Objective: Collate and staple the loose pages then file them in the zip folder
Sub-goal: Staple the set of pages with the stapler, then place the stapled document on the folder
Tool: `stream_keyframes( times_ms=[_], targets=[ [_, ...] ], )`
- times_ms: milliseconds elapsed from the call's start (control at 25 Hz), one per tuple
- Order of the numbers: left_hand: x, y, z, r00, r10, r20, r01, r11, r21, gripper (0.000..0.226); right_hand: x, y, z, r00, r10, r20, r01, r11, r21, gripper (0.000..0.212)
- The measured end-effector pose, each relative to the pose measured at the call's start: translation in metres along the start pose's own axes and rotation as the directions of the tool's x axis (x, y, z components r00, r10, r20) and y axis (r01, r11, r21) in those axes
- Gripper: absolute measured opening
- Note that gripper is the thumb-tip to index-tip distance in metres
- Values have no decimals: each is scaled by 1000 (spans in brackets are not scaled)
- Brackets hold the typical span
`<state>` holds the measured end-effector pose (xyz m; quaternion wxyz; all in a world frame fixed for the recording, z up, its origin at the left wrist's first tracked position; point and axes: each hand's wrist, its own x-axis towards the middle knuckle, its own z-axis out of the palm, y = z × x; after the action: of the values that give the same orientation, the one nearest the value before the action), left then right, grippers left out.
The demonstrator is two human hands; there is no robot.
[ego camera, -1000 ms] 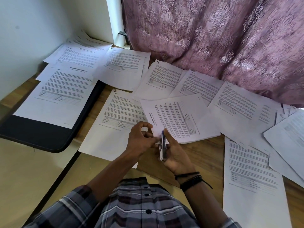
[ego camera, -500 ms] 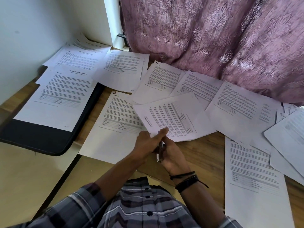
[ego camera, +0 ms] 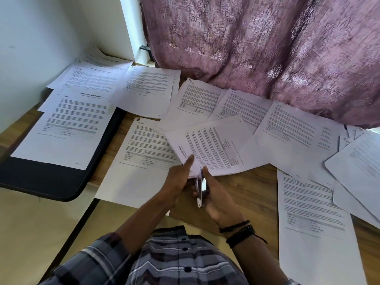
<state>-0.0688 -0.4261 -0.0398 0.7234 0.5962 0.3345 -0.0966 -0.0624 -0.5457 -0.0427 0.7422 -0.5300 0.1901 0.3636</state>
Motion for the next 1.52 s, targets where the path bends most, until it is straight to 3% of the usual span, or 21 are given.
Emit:
stream_keyframes(
  times_ms=[40, 160, 280, 360, 440, 560, 640, 720, 800, 920, 1040, 1200, 1360, 1520],
  targets=[
    [1, -1, -2, 999, 35, -33, -35, 999, 5, 21, -6, -1, -4, 1000, -4, -14, 4, 999, -34, 36],
    [2, -2, -6, 990, 108, -86, -106, 994, 23, 24, -18, 2, -22, 981, -167, -96, 127, 934, -333, 20],
    [1, 7, -10, 971, 195, -139, -197, 980, 2, 16, -17, 6, -46, 850, -509, -139, 244, 612, -752, 15],
    [-1, 19, -13, 930, 314, -190, -315, 949, 22, 13, -13, 5, -59, 765, -628, -142, 225, 467, -855, 18],
    [-7, 36, -17, 877, 428, -217, -425, 903, 63, 17, -10, 5, -64, 746, -640, -182, 180, 457, -871, 22],
    [-11, 68, -23, 771, 593, -233, -573, 805, 153, 5, -6, 5, -67, 750, -639, -167, 171, 432, -885, 24],
    [-16, 90, -25, 689, 676, -260, -639, 736, 223, 17, -1, 3, -73, 788, -605, -110, 154, 367, -918, 29],
    [-21, 112, -27, 627, 727, -279, -692, 685, 230, 20, 6, -5, -81, 848, -520, -102, 78, 312, -947, 54],
    [-28, 134, -28, 621, 735, -273, -736, 666, 119, 16, 7, -24, -80, 837, -529, -142, 52, 334, -941, 75],
    [-39, 163, -33, 591, 782, -198, -799, 601, -14, 9, 10, -62, -61, 755, -656, -16, 289, 354, -890, 75],
    [-46, 179, -44, 525, 846, -89, -847, 530, 42, 16, 21, -94, -31, 704, -690, 168, 552, 382, -741, 80],
    [-40, 173, -66, 540, 842, -2, -840, 539, 60, 14, 38, -109, 5, 674, -675, 300, 679, 405, -613, 75],
    [-30, 155, -91, 565, 825, -28, -823, 566, 57, 18, 53, -98, 27, 690, -677, 256, 669, 462, -582, 46],
    [-25, 145, -115, 613, 781, -120, -785, 619, 27, 23, 51, -96, 54, 665, -680, 310, 705, 433, -562, 28]
  ],
)
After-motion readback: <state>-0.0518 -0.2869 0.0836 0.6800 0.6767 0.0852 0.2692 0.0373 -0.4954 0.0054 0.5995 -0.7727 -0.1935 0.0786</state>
